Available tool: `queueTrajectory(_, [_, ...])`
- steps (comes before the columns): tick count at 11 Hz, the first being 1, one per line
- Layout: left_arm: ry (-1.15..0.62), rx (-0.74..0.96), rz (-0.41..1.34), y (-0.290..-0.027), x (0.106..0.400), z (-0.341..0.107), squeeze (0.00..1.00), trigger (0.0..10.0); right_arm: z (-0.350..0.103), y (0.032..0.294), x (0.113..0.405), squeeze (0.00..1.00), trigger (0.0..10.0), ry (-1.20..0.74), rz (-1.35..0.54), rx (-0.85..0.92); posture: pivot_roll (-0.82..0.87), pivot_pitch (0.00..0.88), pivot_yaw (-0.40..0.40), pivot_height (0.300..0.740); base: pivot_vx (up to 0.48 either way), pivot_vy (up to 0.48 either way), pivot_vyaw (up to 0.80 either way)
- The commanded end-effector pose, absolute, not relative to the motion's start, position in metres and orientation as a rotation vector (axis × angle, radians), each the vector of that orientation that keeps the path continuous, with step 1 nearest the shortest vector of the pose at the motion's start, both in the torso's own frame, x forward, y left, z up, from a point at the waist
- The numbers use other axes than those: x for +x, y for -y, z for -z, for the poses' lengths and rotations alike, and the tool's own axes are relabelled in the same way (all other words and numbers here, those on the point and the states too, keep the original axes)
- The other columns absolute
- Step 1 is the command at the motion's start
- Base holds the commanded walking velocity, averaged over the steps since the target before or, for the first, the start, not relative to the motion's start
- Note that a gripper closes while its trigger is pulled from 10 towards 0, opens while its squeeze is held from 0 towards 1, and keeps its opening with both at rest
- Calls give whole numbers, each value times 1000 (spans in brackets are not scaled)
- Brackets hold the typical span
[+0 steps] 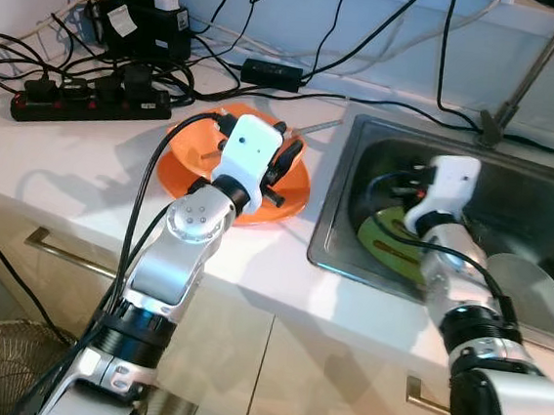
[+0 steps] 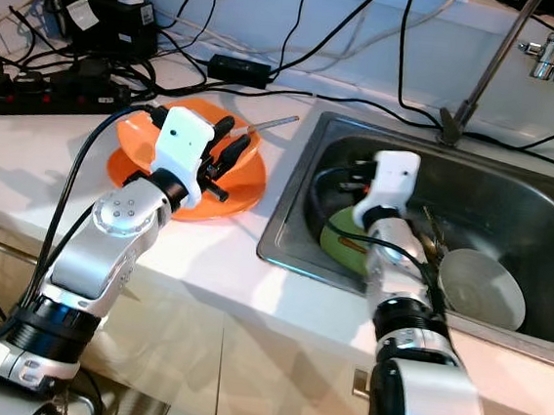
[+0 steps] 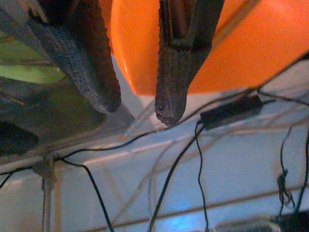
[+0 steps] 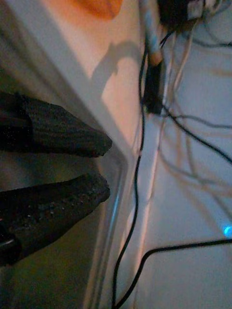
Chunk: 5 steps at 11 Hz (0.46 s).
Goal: Kitchen organization
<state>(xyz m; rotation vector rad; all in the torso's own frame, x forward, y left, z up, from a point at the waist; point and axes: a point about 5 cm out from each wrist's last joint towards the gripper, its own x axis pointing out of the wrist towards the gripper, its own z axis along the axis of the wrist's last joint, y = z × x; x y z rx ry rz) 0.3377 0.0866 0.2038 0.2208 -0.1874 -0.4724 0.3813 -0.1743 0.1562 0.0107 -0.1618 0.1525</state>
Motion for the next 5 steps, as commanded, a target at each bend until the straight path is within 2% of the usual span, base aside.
queueTrajectory(1, [178, 211, 467, -86, 336, -201, 0, 10000, -162, 174, 381, 0, 10000, 192, -162, 13, 225, 7, -65, 740, 0, 0, 0])
queueTrajectory(5, [151, 210, 434, -97, 330, -193, 0, 10000, -167, 172, 382, 0, 10000, 212, -178, 13, 231, 7, -69, 740, 0, 0, 0])
